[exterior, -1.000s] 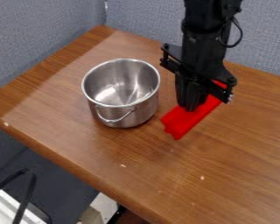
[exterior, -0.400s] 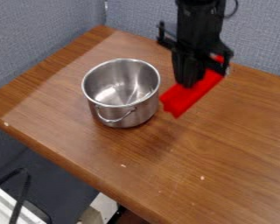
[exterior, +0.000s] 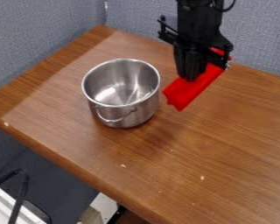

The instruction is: Move the red object from the metal pot to the table

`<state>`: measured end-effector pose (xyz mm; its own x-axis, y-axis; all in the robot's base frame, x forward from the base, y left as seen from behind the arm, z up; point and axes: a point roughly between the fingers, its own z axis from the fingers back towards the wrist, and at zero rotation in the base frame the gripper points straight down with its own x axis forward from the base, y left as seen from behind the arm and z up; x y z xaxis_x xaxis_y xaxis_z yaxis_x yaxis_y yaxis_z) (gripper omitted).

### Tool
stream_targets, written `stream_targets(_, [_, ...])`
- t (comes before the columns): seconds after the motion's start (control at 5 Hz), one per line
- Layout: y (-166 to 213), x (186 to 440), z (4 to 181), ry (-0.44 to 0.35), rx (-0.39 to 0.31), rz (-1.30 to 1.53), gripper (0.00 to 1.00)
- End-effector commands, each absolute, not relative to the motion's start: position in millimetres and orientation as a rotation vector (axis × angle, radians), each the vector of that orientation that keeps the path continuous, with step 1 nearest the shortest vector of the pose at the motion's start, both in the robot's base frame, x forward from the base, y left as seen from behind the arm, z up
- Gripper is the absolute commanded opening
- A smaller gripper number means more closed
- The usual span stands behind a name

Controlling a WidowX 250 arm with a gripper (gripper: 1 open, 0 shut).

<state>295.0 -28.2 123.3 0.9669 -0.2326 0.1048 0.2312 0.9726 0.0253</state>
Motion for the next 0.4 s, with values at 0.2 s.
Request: stream_targets(0.2, [-24.6, 296.6, 113.5, -0.119, 0.017, -0.250, 0.00])
